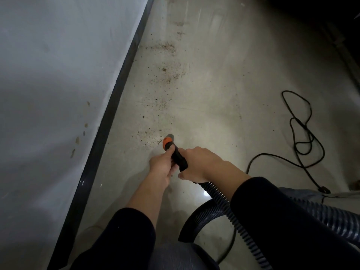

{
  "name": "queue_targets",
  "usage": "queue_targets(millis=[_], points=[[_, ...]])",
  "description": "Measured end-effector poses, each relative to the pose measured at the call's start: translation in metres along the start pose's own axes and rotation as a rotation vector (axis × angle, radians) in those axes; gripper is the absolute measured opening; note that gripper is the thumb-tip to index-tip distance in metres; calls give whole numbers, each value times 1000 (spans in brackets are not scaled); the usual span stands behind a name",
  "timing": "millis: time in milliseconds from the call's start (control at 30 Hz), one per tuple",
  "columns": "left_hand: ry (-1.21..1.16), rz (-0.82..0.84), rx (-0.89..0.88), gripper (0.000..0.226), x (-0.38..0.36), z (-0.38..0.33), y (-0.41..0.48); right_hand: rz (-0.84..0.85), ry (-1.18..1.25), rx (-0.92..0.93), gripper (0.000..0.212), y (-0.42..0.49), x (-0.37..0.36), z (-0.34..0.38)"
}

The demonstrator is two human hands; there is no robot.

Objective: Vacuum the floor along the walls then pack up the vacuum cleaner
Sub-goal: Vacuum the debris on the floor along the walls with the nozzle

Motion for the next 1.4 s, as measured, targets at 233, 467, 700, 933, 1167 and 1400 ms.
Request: queue_targets(millis=[233, 467, 700, 933, 1167, 1400], points=[[-17, -13, 1, 17, -1, 1, -3, -3, 14, 9, 35, -2, 0, 0], [-12, -23, 5, 12, 14, 3, -13, 15, -19, 87, 35, -6, -4, 11], [-19, -29, -14, 11, 28, 3, -20, 20, -10, 135, 37, -4, -10, 19], [-32, -96, -26, 13, 48, 4, -21, 30, 1, 191, 40, 2, -17, 30], [-64, -115, -40, 18, 68, 2, -20, 49, 28, 247, 42, 9, -21, 44], [-78, -170, -30, 28, 86, -3, -15, 63, 23, 298, 47, 17, -22, 57]])
Point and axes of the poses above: each hand's wrist, its own y-axis towards the middle knuckle, its own x-axis out of the back of the hand, z = x × y, the point moved 1 cm from there along y, towards the middle knuckle, and after that the axes turned 13 degrees about x, right-handed, at the moved point
